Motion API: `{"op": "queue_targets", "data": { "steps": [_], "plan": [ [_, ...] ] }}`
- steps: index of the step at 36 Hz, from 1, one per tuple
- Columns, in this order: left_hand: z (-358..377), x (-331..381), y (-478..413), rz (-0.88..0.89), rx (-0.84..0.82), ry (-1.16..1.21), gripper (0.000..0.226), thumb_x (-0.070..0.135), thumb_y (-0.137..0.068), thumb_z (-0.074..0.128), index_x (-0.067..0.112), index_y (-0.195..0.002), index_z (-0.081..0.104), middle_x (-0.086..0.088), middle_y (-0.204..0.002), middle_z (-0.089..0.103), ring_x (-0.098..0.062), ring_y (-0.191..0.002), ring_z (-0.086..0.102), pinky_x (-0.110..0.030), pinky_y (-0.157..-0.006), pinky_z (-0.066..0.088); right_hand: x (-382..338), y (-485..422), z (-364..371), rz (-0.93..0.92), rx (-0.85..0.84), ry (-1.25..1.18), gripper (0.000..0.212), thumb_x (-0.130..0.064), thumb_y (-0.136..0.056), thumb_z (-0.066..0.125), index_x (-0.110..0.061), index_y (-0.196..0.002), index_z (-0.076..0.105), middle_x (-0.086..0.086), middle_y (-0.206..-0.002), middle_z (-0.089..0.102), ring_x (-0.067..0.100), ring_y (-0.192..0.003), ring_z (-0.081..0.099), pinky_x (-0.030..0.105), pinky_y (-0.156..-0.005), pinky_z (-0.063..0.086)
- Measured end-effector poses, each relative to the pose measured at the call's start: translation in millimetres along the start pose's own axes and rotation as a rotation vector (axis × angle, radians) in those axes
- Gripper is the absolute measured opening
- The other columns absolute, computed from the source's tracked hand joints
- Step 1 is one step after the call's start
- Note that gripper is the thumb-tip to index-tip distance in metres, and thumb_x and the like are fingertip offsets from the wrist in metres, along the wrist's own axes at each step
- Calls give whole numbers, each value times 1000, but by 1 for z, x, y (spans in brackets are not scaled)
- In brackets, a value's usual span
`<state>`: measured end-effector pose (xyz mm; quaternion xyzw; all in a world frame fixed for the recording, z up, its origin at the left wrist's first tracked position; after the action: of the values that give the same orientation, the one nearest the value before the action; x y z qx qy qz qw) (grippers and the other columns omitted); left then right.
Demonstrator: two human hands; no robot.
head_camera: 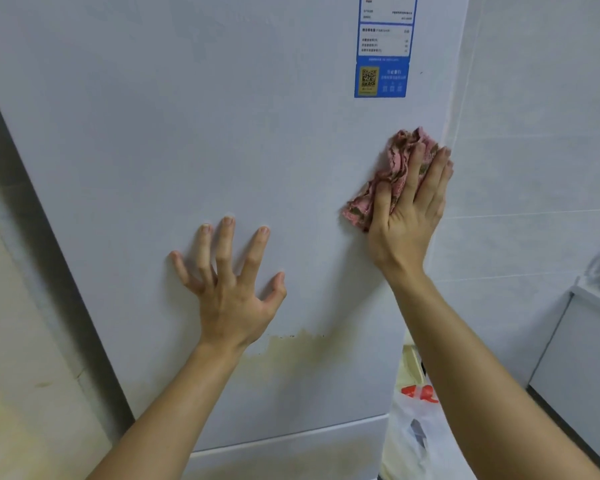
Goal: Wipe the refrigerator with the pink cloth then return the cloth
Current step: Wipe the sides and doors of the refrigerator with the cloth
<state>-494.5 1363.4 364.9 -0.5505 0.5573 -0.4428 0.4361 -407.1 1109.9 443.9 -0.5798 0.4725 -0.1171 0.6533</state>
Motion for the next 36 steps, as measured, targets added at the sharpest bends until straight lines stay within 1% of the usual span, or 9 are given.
{"op": "queue_targets", "data": {
  "steps": [4, 8, 12, 17, 21, 25, 28, 33, 36],
  "plan": [
    [-1, 0, 0, -5, -4, -1, 70, 52, -90, 68, 30, -154, 53, -13, -166, 29, -41, -155, 25, -80, -117, 14, 16, 42, 10, 15, -37, 28, 68, -45, -110, 32, -18, -168, 8, 16, -176, 4, 33, -163, -2, 53, -131, 0],
    [-2, -1, 1, 6, -5, -5, 69, 53, -91, 68, 29, -154, 53, -13, -166, 30, -41, -154, 25, -79, -117, 14, 37, 126, 27, -48, -165, 59, 67, -56, -110, 22, -33, -167, -7, 2, -176, -15, 25, -163, -13, 59, -129, -8],
    [-3, -1, 0, 10, -22, -3, 69, 53, -93, 67, 29, -155, 52, -14, -167, 29, -41, -155, 25, -79, -117, 14, 45, 159, 38, -94, -216, 141, 71, -54, -109, 27, -32, -168, -7, 2, -175, -20, 26, -162, -15, 61, -128, -8],
    [-4, -3, -1, 19, -31, -4, 69, 53, -92, 68, 30, -155, 52, -12, -167, 28, -39, -155, 24, -77, -118, 14, 35, 142, 33, -156, -248, 185, 69, -59, -109, 20, -36, -167, -9, -1, -174, -23, 22, -161, -19, 49, -128, -18],
    [-7, -6, -1, 27, -38, 3, 69, 51, -92, 68, 30, -156, 51, -12, -168, 27, -37, -156, 23, -76, -118, 14, 10, 111, 35, -208, -246, 184, 71, -55, -108, 28, -40, -166, -10, -4, -174, -22, 20, -161, -18, 49, -128, -16],
    [-12, -8, -2, 32, -42, 19, 66, 41, -92, 67, 29, -155, 52, -12, -168, 29, -34, -157, 23, -75, -119, 15, -31, 66, 33, -226, -209, 184, 70, -54, -109, 29, -37, -167, -5, 8, -176, -3, 18, -161, -17, 48, -127, -17],
    [-16, -9, -4, 30, -42, 22, 62, 31, -93, 66, 28, -154, 54, -13, -168, 34, -32, -158, 24, -74, -119, 16, -64, 33, 34, -164, -211, 127, 71, -56, -108, 29, -31, -168, -2, 10, -177, -6, 23, -162, -12, 47, -125, -22],
    [-26, -23, -4, 12, -36, 5, 60, 27, -95, 63, 29, -154, 53, -13, -167, 36, -33, -157, 25, -75, -118, 17, -100, 2, 33, -132, -144, 106, 69, -51, -109, 32, -25, -169, 9, 13, -176, -3, 31, -163, -7, 58, -127, -11],
    [-30, -36, -4, 21, -25, -15, 60, 25, -95, 64, 28, -154, 53, -13, -167, 35, -33, -157, 28, -75, -118, 19, -99, 11, 36, -149, -105, 92, 68, -50, -110, 31, -25, -169, 9, 12, -177, 0, 30, -163, -4, 59, -129, -6]
  ]
}}
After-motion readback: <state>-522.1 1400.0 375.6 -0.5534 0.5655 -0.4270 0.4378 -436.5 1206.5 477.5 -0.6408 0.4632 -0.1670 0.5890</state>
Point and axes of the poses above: each hand's wrist, its own y-axis away from the middle knuckle, its own z-axis out of the palm, x = y × z, the point moved 6 cm from there along -y, towards the middle knuckle
